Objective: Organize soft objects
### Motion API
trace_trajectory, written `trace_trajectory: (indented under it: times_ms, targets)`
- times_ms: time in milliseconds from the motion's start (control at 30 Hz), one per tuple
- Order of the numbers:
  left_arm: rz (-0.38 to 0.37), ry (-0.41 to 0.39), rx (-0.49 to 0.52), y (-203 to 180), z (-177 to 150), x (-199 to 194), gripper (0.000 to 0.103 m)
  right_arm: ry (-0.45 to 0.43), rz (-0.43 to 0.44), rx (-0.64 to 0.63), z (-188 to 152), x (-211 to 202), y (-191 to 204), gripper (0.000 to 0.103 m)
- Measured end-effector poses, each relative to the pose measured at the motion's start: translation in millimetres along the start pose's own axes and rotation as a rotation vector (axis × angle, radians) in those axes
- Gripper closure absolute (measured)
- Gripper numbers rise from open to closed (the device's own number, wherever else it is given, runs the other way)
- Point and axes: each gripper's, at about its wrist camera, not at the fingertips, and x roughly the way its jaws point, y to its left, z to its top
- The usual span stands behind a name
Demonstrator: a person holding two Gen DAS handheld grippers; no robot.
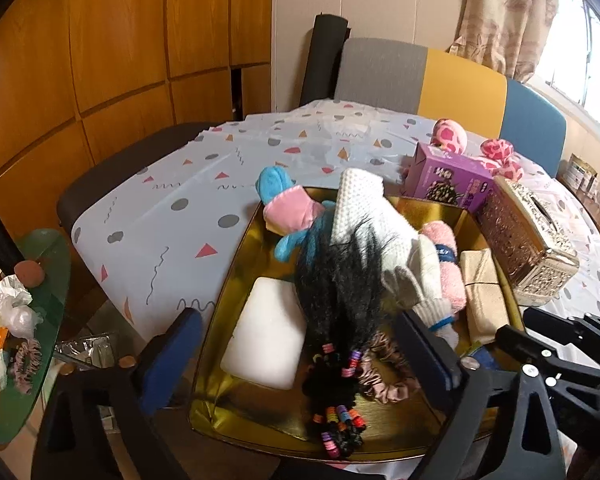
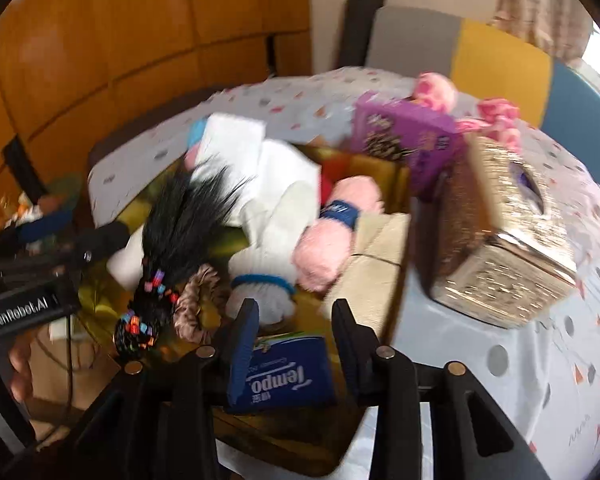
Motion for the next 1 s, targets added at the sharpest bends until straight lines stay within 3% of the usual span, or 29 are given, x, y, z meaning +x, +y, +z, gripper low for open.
trace_trajectory:
  times_ms: [233, 467, 1000]
  targets:
    - [-0.01, -0.039, 0.016, -17.8, -3.6, -14.9, 0.0, -0.076, -0.121, 0.094, -7.4, -26.5, -12.6, 0.059]
    - [-0.004, -0.063, 0.042, -30.6, -7.7, -25.8, 0.0, -0.086, -0.177, 0.176, -18.9, -31.8, -24.4, 0.053]
    - [0.005, -0.071, 0.049, -34.1, -9.9, -30.7, 0.0, -0.101, -0.201, 0.191, -23.7, -37.9, -23.9, 0.052]
